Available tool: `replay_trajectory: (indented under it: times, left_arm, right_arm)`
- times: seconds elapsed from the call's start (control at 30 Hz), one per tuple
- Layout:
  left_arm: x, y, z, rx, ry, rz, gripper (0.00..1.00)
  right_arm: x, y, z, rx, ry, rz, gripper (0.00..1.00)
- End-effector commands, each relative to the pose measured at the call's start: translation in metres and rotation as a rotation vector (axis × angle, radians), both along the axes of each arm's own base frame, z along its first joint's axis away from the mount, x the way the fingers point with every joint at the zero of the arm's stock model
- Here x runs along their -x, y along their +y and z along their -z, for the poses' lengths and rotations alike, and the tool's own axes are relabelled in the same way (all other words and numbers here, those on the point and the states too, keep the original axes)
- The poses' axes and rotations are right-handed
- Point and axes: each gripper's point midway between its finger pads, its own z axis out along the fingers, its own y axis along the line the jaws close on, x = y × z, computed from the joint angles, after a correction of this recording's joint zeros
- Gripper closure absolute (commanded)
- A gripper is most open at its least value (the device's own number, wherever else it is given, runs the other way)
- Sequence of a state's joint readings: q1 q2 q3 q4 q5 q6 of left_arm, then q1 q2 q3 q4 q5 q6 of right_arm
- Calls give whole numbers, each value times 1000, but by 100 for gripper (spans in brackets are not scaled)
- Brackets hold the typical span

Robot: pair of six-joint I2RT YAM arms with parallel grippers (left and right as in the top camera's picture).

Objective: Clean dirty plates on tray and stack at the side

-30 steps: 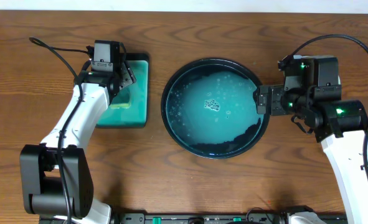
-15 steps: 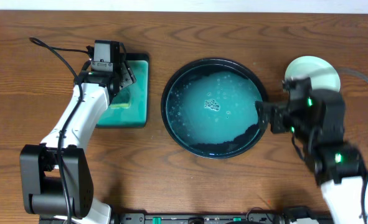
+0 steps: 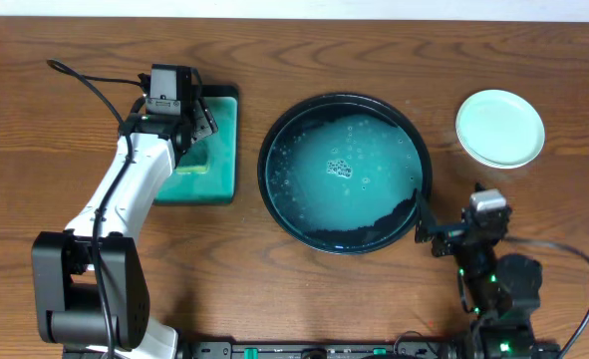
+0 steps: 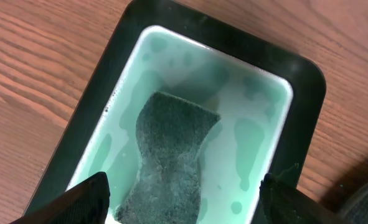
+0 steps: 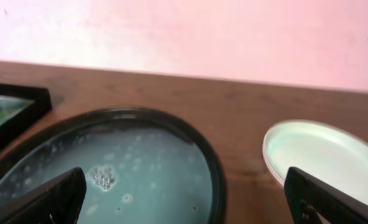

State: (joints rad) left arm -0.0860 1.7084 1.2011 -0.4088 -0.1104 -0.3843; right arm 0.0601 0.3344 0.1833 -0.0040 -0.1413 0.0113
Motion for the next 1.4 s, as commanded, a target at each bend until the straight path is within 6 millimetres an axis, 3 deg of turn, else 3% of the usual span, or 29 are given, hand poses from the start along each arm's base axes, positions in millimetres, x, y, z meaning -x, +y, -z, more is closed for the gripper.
replay_trajectory:
  times: [0.0,0.6,0.77,0.9,1.37]
  left_arm:
    - [0,2,1,-10,5,3,22]
    - [0,2,1,-10,5,3,22]
    - [0,2,1,-10,5,3,22]
    - [0,2,1,-10,5,3,22]
    - [0,2,1,-10,5,3,22]
  right_arm:
    - [5,-2,-1,42,-75,-2,1]
    - [17,-9,-8,68,-240,42,1]
    - [16,-11,4,72,-193,51,1]
    - [17,-11,27,79,-100,48,1]
    - [17,-13,27,79,-100,54,1]
